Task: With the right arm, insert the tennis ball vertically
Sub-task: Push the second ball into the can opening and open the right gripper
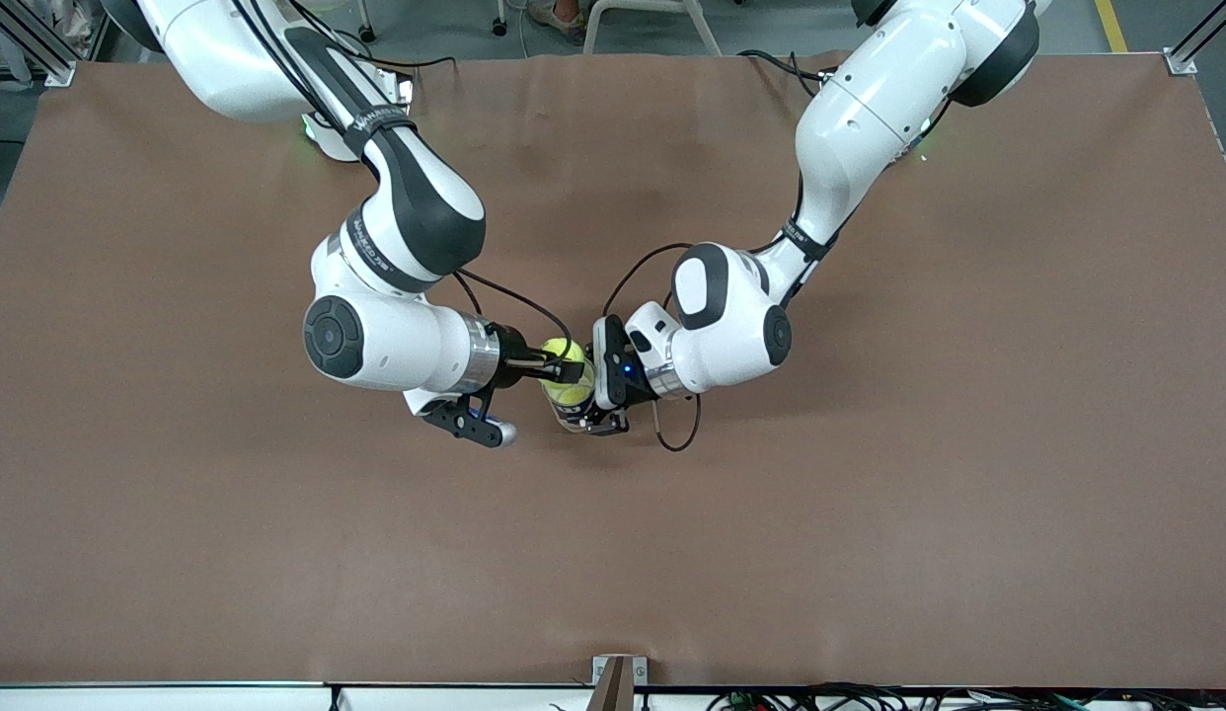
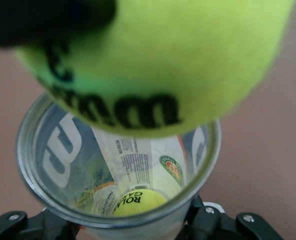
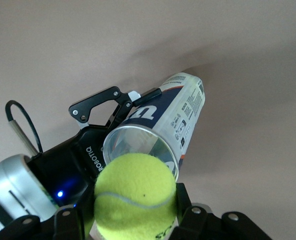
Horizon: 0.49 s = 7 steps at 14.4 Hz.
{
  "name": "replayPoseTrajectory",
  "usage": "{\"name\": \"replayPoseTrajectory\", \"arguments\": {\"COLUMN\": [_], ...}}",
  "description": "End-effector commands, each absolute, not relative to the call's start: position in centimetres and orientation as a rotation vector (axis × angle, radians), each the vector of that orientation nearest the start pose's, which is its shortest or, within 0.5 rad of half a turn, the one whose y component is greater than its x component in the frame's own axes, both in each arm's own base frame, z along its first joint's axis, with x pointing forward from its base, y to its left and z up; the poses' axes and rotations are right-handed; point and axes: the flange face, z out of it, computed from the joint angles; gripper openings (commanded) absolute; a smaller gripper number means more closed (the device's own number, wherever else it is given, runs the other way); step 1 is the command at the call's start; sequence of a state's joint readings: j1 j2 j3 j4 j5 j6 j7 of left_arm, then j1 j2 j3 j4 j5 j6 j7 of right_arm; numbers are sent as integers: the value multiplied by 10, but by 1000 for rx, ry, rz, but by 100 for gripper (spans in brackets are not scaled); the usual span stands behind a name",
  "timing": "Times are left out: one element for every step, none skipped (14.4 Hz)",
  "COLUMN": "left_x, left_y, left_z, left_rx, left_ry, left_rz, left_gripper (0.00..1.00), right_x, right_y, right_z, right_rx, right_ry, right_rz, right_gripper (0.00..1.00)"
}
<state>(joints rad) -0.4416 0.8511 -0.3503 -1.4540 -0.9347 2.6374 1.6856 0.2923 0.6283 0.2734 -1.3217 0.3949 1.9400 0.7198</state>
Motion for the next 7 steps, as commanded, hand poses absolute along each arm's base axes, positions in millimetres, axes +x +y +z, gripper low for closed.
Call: {"name": "replayPoseTrajectory", "arguments": {"left_x": [580,580,580,581,581,581,581], "left_y": [-465,-465,-466,-466,-466,-466,-465], "left_z": [217,217,219,220,220,220,219], "left_rx": [1757,1756,1754,1754,1754,1754,1756], "left_ry": [-1694,-1694,-1694,-1692,-1692,-1692,-1693], "left_rz": [800,802,805,807,807,807,806], "left_gripper": [79,79,79,79,79,79,79], "right_x": [624,624,624,625,625,625,625], "right_y": [373,374,375,374,374,374,374], "right_z": [388,387,384,384,384,385,385], "right_rx": [-2627,-2628,-2630,-2630,-2631,-2630,-2628], "right_ry": [480,482,482,483,481,483,484], "right_rz": [425,427,433,432,431,430,431], "right_gripper": [38,41,54,84,100,100,100]}}
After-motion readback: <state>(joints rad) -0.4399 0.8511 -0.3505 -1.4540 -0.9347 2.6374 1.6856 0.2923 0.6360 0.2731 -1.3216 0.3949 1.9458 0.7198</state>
